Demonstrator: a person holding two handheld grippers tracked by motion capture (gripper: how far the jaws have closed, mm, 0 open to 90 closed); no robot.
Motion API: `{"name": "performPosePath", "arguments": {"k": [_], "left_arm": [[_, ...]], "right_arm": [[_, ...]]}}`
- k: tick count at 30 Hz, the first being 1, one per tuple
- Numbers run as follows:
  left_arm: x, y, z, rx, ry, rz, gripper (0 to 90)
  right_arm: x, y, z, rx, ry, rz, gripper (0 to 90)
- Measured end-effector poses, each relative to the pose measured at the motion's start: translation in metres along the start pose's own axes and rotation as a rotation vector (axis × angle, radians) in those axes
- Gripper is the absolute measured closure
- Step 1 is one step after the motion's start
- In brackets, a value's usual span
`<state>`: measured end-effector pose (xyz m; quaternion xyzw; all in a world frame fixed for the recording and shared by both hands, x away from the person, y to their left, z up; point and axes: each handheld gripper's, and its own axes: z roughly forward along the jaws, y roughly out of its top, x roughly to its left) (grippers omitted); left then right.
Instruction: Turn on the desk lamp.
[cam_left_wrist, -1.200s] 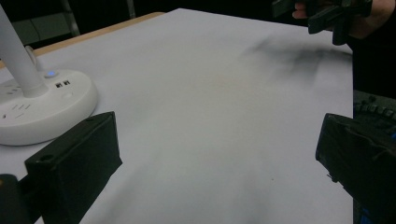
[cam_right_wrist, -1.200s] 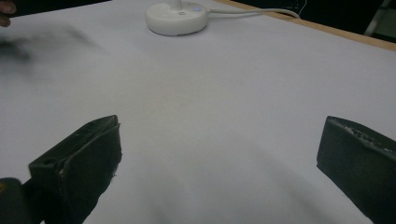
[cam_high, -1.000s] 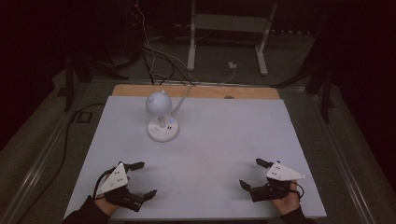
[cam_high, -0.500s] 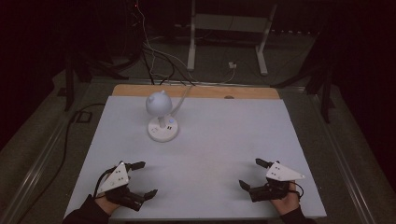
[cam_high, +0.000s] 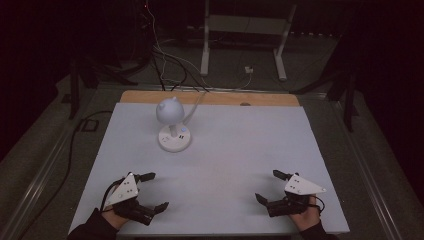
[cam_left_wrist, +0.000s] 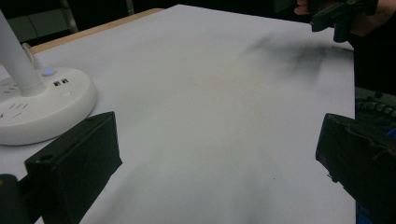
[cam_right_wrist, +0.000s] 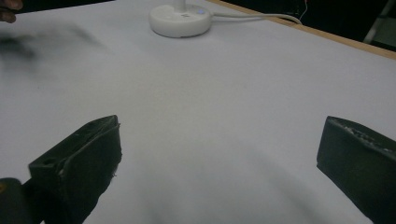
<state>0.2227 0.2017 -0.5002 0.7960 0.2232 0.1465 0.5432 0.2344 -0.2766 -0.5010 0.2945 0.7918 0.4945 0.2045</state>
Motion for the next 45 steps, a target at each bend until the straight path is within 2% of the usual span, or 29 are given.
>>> {"name": "performPosePath", "arguments": {"k": [10, 21, 31, 37, 39, 45], "left_arm": [[-0.004, 0.004, -0.001, 0.008, -0.026, 0.02, 0.4], [-0.006, 0.029, 0.002, -0.025, -0.028, 0.042, 0.4], [0.004, 0.045, 0.013, -0.034, -0.027, 0.033, 0.4], [0.009, 0.055, 0.019, -0.035, -0.018, 0.017, 0.4], [0.011, 0.058, 0.021, -0.044, -0.025, 0.0, 0.4], [0.015, 0.066, 0.028, -0.037, -0.012, 0.005, 0.4]], "right_arm": [[0.002, 0.003, 0.0, -0.013, -0.009, -0.004, 0.0], [0.003, 0.004, -0.002, -0.024, -0.013, -0.005, 0.0], [0.003, 0.004, -0.002, -0.025, -0.01, -0.003, 0.0], [0.003, 0.004, -0.002, -0.024, -0.01, -0.003, 0.0], [0.003, 0.004, -0.001, -0.022, -0.011, -0.001, 0.0], [0.003, 0.004, -0.002, -0.023, -0.006, 0.003, 0.0]]}}
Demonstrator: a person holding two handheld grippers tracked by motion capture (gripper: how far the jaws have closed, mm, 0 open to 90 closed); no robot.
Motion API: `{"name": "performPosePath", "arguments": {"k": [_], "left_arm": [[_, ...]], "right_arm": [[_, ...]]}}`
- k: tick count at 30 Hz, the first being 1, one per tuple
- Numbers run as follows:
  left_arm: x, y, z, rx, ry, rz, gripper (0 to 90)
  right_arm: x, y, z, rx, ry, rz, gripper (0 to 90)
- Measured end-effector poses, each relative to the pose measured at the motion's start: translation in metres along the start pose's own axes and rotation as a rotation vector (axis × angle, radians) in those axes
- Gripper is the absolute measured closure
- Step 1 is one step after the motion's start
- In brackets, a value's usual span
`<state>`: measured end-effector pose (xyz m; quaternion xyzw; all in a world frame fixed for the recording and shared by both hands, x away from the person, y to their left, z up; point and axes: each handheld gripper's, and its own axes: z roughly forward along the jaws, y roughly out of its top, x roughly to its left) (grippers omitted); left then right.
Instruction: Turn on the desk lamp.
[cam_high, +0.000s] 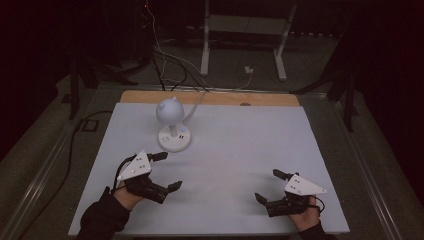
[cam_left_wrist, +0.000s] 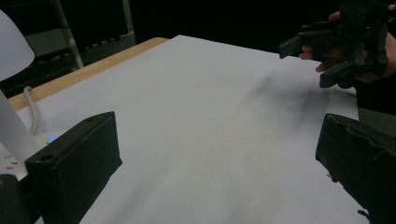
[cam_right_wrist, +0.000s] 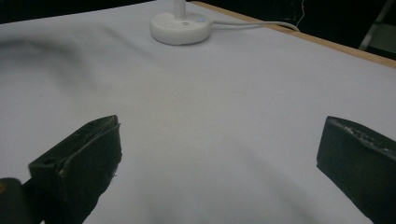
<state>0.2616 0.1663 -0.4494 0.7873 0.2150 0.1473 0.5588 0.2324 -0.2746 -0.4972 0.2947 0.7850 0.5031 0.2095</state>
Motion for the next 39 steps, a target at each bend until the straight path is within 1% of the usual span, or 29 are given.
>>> {"name": "performPosePath", "arguments": {"k": [5, 9, 15, 19, 20, 23, 25, 28, 30, 32, 35, 36, 37, 39], "left_arm": [[0.003, 0.007, 0.007, 0.002, 0.015, -0.014, 0.4], [0.006, 0.011, 0.011, 0.002, 0.024, -0.013, 0.4], [0.01, 0.016, 0.018, 0.004, 0.042, -0.022, 0.4], [0.011, 0.018, 0.024, 0.007, 0.054, -0.016, 0.5], [0.012, 0.018, 0.026, 0.008, 0.063, -0.019, 0.6], [0.016, 0.02, 0.034, 0.017, 0.081, -0.008, 0.9], [0.017, 0.02, 0.035, 0.016, 0.08, -0.013, 0.9], [0.021, 0.02, 0.041, 0.021, 0.094, -0.011, 0.9], [0.023, 0.02, 0.044, 0.027, 0.117, -0.012, 0.9], [0.026, 0.019, 0.047, 0.029, 0.136, -0.024, 0.9], [0.028, 0.019, 0.053, 0.04, 0.158, -0.015, 0.9], [0.029, 0.018, 0.057, 0.046, 0.171, -0.016, 0.9], [0.029, 0.018, 0.057, 0.046, 0.171, -0.016, 0.9], [0.031, 0.017, 0.061, 0.051, 0.198, -0.025, 0.9]], "right_arm": [[0.0, 0.0, 0.0, -0.001, 0.003, 0.003, 0.0], [0.0, 0.0, 0.0, -0.003, 0.004, 0.004, 0.0], [-0.001, 0.0, 0.0, -0.003, 0.002, 0.009, 0.0], [-0.001, 0.0, 0.001, -0.003, 0.005, 0.011, 0.0], [-0.001, 0.0, 0.0, -0.005, 0.006, 0.011, 0.0], [-0.001, 0.0, 0.0, -0.004, 0.005, 0.013, 0.0], [-0.002, 0.0, 0.001, -0.004, 0.003, 0.017, 0.0], [-0.002, 0.0, 0.001, -0.004, 0.002, 0.019, 0.0], [-0.002, 0.0, 0.001, -0.004, 0.003, 0.022, 0.0], [-0.002, 0.0, 0.001, -0.004, 0.002, 0.022, 0.0], [-0.002, -0.001, 0.001, -0.001, 0.003, 0.02, 0.0], [-0.002, -0.001, 0.001, -0.001, 0.002, 0.02, 0.0], [-0.002, -0.001, 0.001, -0.001, 0.002, 0.021, 0.0], [-0.003, -0.001, 0.001, -0.001, 0.001, 0.022, 0.0]]}}
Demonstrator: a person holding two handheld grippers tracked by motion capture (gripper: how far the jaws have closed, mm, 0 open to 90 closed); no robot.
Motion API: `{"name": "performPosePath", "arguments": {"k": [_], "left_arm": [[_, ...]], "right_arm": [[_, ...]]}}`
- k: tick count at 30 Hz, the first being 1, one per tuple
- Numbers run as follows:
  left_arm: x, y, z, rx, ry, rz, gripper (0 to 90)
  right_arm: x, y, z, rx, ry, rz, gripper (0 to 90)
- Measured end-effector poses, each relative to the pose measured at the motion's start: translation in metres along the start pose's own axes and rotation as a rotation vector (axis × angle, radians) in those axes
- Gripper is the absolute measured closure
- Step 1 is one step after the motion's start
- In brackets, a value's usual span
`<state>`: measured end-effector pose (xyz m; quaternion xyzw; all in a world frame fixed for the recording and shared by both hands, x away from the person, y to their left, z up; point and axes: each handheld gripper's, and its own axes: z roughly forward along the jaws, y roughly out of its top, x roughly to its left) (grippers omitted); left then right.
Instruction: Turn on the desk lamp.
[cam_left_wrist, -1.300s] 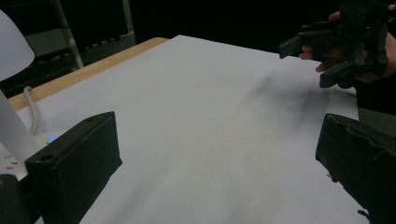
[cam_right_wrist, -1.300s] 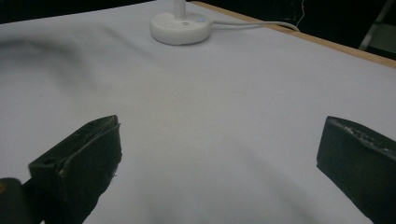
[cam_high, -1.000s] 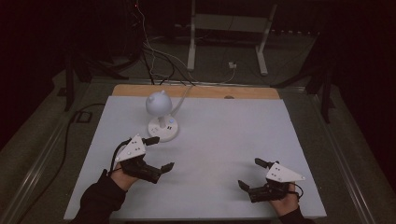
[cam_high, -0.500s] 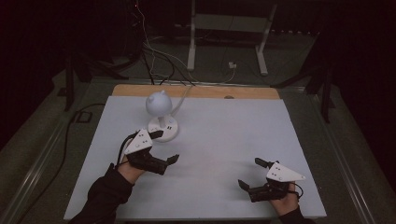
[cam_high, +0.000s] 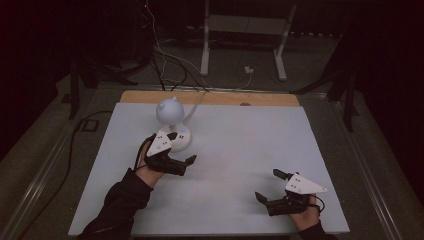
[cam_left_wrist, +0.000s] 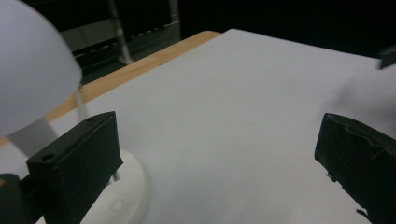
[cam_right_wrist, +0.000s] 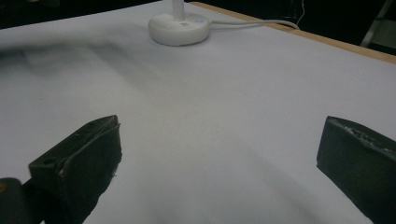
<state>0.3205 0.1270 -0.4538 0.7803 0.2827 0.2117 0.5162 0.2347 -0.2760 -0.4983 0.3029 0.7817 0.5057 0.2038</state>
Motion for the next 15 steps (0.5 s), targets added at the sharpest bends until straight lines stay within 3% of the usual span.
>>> {"name": "performPosePath", "arguments": {"k": [7, 11, 12, 13, 15], "left_arm": [[0.002, -0.005, 0.012, 0.014, 0.115, -0.048, 0.9], [0.004, -0.007, 0.013, -0.001, 0.202, -0.113, 0.8], [0.004, -0.007, 0.013, -0.001, 0.202, -0.113, 0.8], [0.004, -0.007, 0.014, 0.005, 0.23, -0.111, 0.9], [0.005, -0.006, 0.015, 0.004, 0.235, -0.139, 0.8]], "right_arm": [[0.0, 0.0, 0.0, -0.001, 0.001, 0.001, 0.0], [0.0, 0.0, -0.001, 0.0, 0.002, 0.001, 0.0], [0.0, 0.0, -0.001, -0.001, 0.001, 0.001, 0.0], [0.0, 0.0, -0.001, -0.001, 0.001, 0.002, 0.0], [-0.001, 0.0, -0.001, -0.001, 0.001, 0.003, 0.0]]}}
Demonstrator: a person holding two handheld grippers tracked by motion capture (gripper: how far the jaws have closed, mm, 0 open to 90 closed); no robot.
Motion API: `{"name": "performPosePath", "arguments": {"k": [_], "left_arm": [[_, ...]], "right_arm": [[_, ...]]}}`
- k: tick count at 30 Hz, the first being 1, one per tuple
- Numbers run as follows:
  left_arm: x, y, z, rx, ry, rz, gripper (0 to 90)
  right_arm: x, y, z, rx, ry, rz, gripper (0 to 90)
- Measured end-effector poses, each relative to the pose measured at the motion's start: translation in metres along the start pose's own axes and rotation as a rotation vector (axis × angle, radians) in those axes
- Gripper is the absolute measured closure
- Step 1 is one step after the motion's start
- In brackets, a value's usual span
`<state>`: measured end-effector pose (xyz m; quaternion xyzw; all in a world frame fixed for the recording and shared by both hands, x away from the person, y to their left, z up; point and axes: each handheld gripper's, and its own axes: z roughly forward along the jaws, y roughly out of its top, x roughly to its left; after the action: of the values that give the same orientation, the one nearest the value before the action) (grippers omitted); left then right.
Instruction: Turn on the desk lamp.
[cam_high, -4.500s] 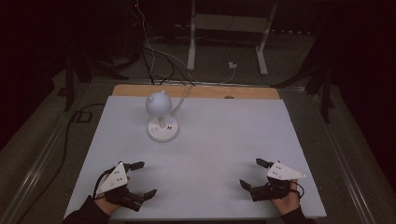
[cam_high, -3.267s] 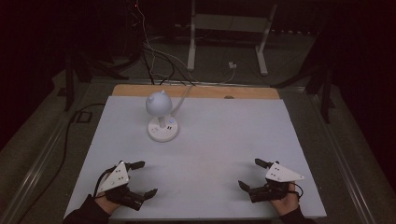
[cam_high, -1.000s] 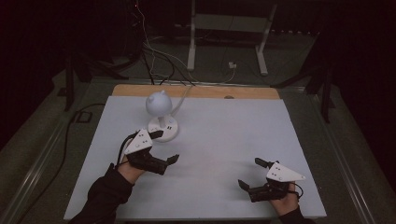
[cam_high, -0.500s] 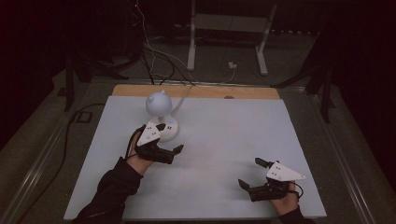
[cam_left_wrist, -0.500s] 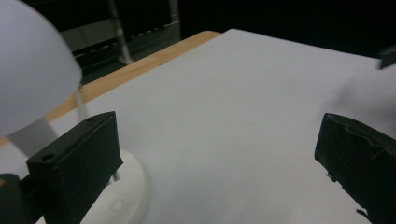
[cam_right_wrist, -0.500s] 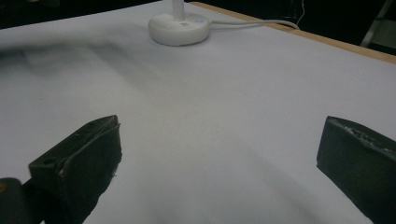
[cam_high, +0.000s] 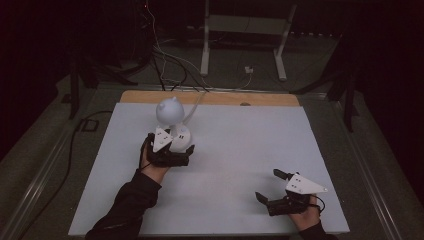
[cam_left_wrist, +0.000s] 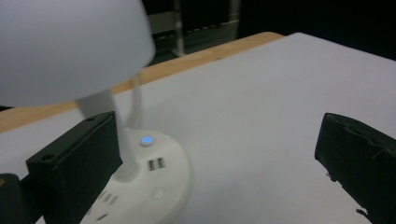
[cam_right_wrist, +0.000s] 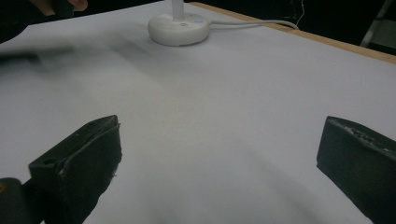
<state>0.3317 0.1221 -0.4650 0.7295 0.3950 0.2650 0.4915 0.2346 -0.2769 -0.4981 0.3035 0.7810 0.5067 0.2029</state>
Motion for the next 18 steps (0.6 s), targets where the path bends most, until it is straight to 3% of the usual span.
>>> {"name": "performPosePath", "arguments": {"k": [1, 3, 5, 10, 11, 15, 18], "left_arm": [[0.0002, 0.0001, 0.001, 0.003, 0.0, -0.01, 0.8], [-0.0005, -0.0003, 0.003, 0.006, 0.051, -0.021, 0.8], [0.0004, -0.0011, 0.0036, 0.006, 0.071, -0.056, 0.8], [0.0008, 0.0005, 0.0035, 0.02, 0.141, -0.088, 1.0], [0.0013, 0.0009, 0.0032, 0.02, 0.152, -0.095, 5.3], [0.0036, 0.0008, 0.0053, 0.025, 0.189, -0.107, 7.8], [0.0085, -0.0003, 0.0074, 0.026, 0.211, -0.148, 7.9]], "right_arm": [[-0.0004, -0.0002, 0.0001, 0.002, -0.001, 0.0, 0.0], [-0.0004, -0.0001, 0.0001, 0.001, 0.0, 0.002, 0.0], [-0.0004, -0.0001, 0.0, 0.0, 0.0, 0.001, 0.0], [-0.001, -0.0001, -0.0003, -0.002, 0.001, 0.005, 0.0], [-0.0011, -0.0002, -0.0005, -0.002, 0.001, 0.006, 0.0], [-0.0011, -0.0001, -0.0005, -0.001, 0.001, 0.005, 0.0], [-0.0016, -0.0001, -0.0007, -0.003, 0.001, 0.005, 0.0]]}}
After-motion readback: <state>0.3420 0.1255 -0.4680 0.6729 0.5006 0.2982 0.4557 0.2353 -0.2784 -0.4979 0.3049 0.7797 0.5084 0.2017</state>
